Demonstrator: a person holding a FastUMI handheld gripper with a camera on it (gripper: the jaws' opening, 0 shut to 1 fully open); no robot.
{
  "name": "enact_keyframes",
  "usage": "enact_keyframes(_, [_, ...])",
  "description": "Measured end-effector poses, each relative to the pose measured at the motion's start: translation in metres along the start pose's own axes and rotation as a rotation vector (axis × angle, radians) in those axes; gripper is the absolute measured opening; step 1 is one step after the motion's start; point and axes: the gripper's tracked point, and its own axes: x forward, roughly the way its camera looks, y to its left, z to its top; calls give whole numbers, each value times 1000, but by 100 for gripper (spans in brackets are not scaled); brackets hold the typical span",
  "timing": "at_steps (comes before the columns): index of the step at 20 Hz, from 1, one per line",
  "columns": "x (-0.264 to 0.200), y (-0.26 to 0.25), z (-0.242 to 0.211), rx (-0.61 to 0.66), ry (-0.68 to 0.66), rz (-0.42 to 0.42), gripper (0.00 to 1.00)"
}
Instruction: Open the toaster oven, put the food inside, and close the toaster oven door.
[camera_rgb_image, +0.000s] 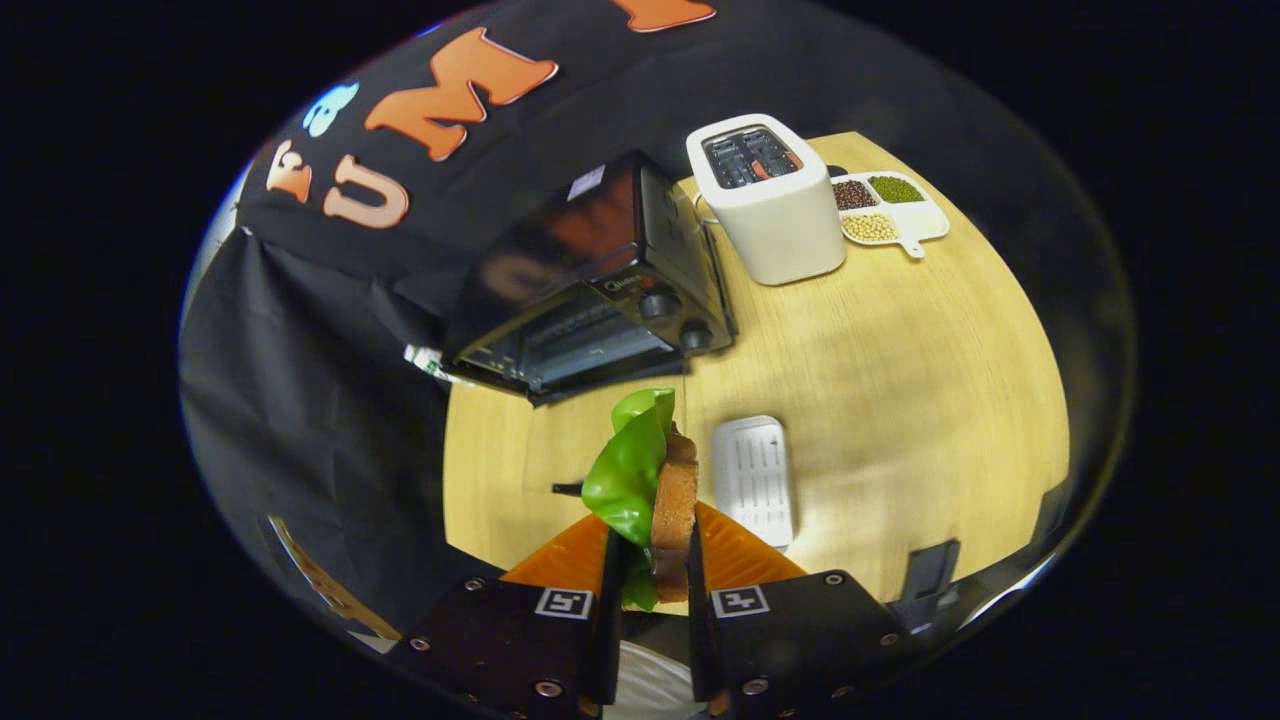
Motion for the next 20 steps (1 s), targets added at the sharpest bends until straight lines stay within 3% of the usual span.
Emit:
enact_keyframes(7, [48,56,18,305,-277,215,29])
enact_keyframes(13, [113,71,41,549,-483,335,29])
enact_keyframes(20, [192,78,68,681,-633,279,29])
